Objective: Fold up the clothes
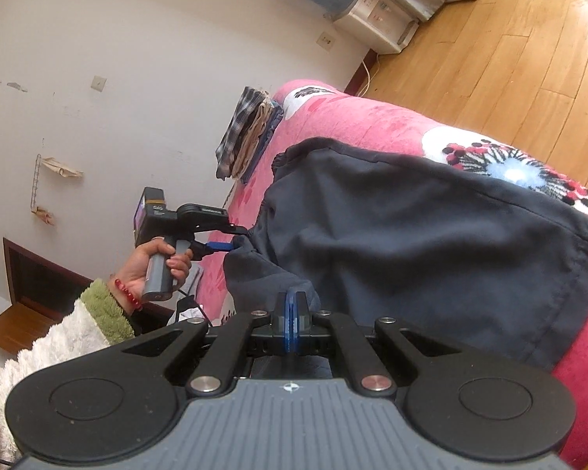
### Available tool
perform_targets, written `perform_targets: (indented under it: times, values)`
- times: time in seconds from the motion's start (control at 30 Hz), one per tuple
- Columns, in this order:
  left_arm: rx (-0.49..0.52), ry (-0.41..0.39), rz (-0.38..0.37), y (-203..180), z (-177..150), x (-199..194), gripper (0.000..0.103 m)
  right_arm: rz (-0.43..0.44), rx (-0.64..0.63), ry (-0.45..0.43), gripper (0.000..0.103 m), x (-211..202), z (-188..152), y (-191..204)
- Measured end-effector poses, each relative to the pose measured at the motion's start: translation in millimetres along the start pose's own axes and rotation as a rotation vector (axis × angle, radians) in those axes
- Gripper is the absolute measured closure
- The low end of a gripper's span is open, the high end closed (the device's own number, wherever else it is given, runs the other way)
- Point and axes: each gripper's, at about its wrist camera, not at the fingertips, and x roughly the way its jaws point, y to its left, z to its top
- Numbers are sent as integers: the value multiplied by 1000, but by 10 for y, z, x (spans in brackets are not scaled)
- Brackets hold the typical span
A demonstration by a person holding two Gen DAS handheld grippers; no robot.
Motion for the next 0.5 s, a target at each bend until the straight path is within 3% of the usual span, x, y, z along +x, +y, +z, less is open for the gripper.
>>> perform_targets:
  times: [0.07, 0.17, 0.3, 0.5]
  values:
    - [-13, -8, 0, 26, -15, -1, 95, -1, -1, -1, 102, 1, -7, -3]
    - [-24, -38, 7, 68, -38, -68, 103, -4, -3, -4, 102, -9, -5, -12]
    - [-52, -100, -37, 125, -72, -352, 103, -6, -2, -19, 102, -49, -6, -10]
    - [-71, -184, -198, -87, -7, -826, 103, 6, 16, -93, 102, -258, 56, -5]
